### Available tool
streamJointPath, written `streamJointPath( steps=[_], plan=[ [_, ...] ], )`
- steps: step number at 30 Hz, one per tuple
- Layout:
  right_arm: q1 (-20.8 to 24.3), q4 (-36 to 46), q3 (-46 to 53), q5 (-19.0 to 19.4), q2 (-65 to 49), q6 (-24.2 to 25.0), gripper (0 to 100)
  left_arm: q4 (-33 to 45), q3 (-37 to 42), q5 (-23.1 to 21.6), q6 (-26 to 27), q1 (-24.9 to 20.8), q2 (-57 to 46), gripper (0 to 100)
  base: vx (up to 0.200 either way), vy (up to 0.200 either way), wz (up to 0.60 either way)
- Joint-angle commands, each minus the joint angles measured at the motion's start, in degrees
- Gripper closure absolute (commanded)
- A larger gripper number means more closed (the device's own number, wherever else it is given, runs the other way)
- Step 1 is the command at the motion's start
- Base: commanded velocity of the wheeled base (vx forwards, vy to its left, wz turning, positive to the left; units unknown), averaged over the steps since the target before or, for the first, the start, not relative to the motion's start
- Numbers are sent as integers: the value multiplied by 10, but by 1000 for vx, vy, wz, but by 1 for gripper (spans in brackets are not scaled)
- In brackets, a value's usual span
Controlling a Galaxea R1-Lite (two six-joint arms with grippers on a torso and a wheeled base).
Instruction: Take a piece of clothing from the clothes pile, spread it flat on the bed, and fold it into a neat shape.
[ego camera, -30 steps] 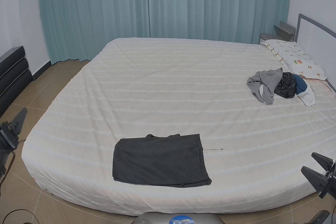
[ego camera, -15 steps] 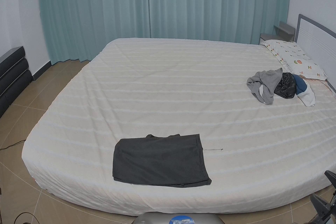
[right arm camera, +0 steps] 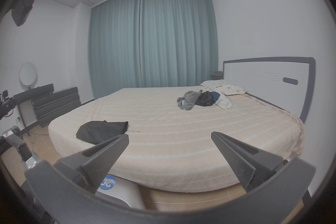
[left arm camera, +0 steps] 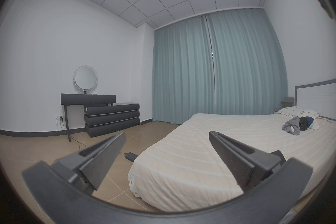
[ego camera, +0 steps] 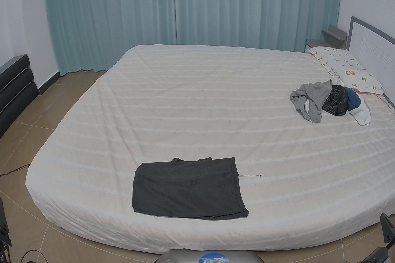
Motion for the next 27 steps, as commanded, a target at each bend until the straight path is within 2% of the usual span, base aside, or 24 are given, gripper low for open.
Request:
streamJointPath(
  steps=[1, 5, 8, 9, 11, 12, 14, 15, 16, 17, 18, 27],
  plan=[
    [-21, 8, -24, -18, 9, -2, 0, -2, 25, -2, 1, -1, -9, 0, 0, 0, 0],
    [-54, 21, -35, -18, 13, -2, 0, -3, 40, -2, 3, 0, -9, 0, 0, 0, 0],
    [-54, 39, -12, -6, -25, -9, 0, -3, 44, -2, 2, 0, -9, 0, 0, 0, 0],
    [-69, 47, 13, 29, -58, -19, 0, -4, 48, -2, 0, 0, -9, 0, 0, 0, 0],
    [-71, 38, 29, 46, -58, -22, 0, -9, 54, -3, -2, 0, -9, 0, 0, 0, 0],
    [-71, 11, 45, 59, -58, -17, 0, -24, 74, -7, 0, 0, -9, 0, 0, 0, 0],
    [-70, -41, 79, 62, -58, -16, 0, -61, 106, -19, 2, 0, -9, 0, 0, 0, 0],
    [-70, -41, 79, 62, -58, -16, 0, -61, 106, -19, 2, 0, -9, 0, 0, 0, 0],
    [-70, -134, 139, 68, -58, -27, 0, -107, 129, -35, 0, 0, -9, 0, 0, 0, 0],
    [-70, -134, 139, 68, -58, -27, 0, -107, 129, -35, 0, 0, -9, 0, 0, 0, 0],
    [-71, -232, 187, 90, -58, -60, 0, -117, 129, -54, -4, 0, -9, 0, 0, 0, 0],
    [-71, -216, 186, 93, -58, -60, 0, -84, 129, -99, -6, 0, -9, 0, 0, 0, 0]
  ],
)
